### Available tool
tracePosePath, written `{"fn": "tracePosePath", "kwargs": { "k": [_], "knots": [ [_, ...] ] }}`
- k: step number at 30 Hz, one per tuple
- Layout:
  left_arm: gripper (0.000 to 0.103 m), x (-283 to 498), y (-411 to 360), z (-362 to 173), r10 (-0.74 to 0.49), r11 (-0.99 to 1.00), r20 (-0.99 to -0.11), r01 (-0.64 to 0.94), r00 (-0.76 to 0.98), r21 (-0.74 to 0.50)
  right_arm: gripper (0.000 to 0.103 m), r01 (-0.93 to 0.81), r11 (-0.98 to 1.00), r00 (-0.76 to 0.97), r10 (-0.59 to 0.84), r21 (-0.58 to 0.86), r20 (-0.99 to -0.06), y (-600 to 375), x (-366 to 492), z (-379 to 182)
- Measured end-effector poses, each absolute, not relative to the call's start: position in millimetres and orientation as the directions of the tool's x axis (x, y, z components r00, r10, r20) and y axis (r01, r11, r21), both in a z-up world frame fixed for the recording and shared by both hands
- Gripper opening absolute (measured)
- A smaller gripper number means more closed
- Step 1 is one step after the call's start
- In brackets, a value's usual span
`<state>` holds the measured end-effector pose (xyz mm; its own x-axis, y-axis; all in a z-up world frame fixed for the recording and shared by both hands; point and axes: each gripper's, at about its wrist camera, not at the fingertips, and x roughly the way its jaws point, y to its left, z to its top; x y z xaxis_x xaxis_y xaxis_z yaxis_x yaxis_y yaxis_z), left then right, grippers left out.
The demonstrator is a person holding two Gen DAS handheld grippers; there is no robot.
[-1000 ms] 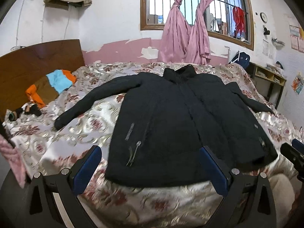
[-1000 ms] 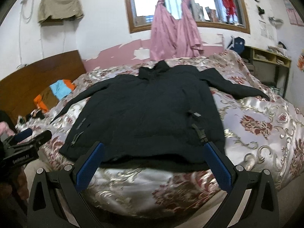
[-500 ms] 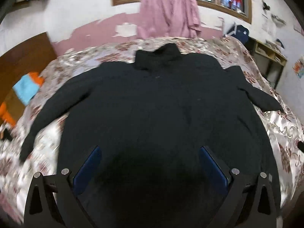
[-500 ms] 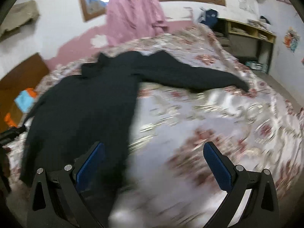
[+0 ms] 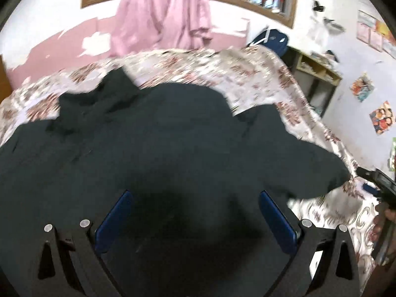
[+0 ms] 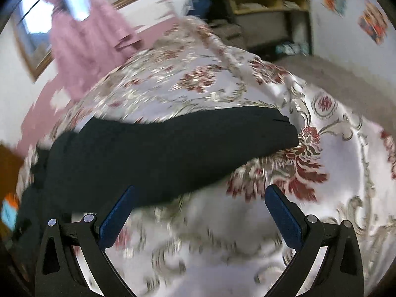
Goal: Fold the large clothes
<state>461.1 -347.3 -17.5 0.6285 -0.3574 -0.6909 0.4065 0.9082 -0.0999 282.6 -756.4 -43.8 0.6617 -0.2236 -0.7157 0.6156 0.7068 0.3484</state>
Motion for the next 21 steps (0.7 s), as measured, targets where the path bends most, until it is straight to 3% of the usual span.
{"fn": "tracePosePath", "kwargs": {
  "k": [3,5,10,13,15,16,17,19,21],
  "knots": [
    [0.103,468,-374,-22,-0.359,0.896,-0.675,0.441,0.644,-0.055,0.092,0.674,0.610,0.649,-0.222,0.415,-0.728,-776,299,-66],
    [0.103,474,-390,-30,-0.341,0.888,-0.691,0.459,0.637,-0.015,0.071,0.711,0.537,0.632,-0.202,0.455,-0.749,-791,305,-84],
    [0.103,483,-405,-57,-0.289,0.883,-0.758,0.469,0.584,0.025,0.067,0.684,0.418,0.705,-0.169,0.598,-0.688,-811,305,-113],
    [0.103,490,-398,-68,-0.304,0.891,-0.777,0.454,0.551,-0.027,0.065,0.673,0.401,0.722,-0.172,0.622,-0.671,-818,311,-122],
    [0.103,492,-399,-72,-0.293,0.892,-0.789,0.452,0.539,-0.023,0.046,0.697,0.393,0.698,-0.182,0.600,-0.692,-821,318,-127],
    [0.103,493,-402,-75,-0.286,0.891,-0.792,0.453,0.539,-0.014,0.028,0.714,0.388,0.680,-0.186,0.582,-0.710,-823,321,-131],
    [0.103,494,-405,-78,-0.278,0.891,-0.798,0.455,0.534,-0.007,0.020,0.709,0.381,0.686,-0.183,0.593,-0.704,-824,321,-133],
    [0.103,495,-403,-76,-0.295,0.888,-0.802,0.459,0.519,-0.029,0.006,0.689,0.377,0.713,-0.197,0.619,-0.673,-822,317,-128],
    [0.102,495,-393,-66,-0.365,0.873,-0.784,0.477,0.501,-0.101,0.006,0.688,0.429,0.714,-0.256,0.585,-0.652,-813,311,-103]
  ]
}}
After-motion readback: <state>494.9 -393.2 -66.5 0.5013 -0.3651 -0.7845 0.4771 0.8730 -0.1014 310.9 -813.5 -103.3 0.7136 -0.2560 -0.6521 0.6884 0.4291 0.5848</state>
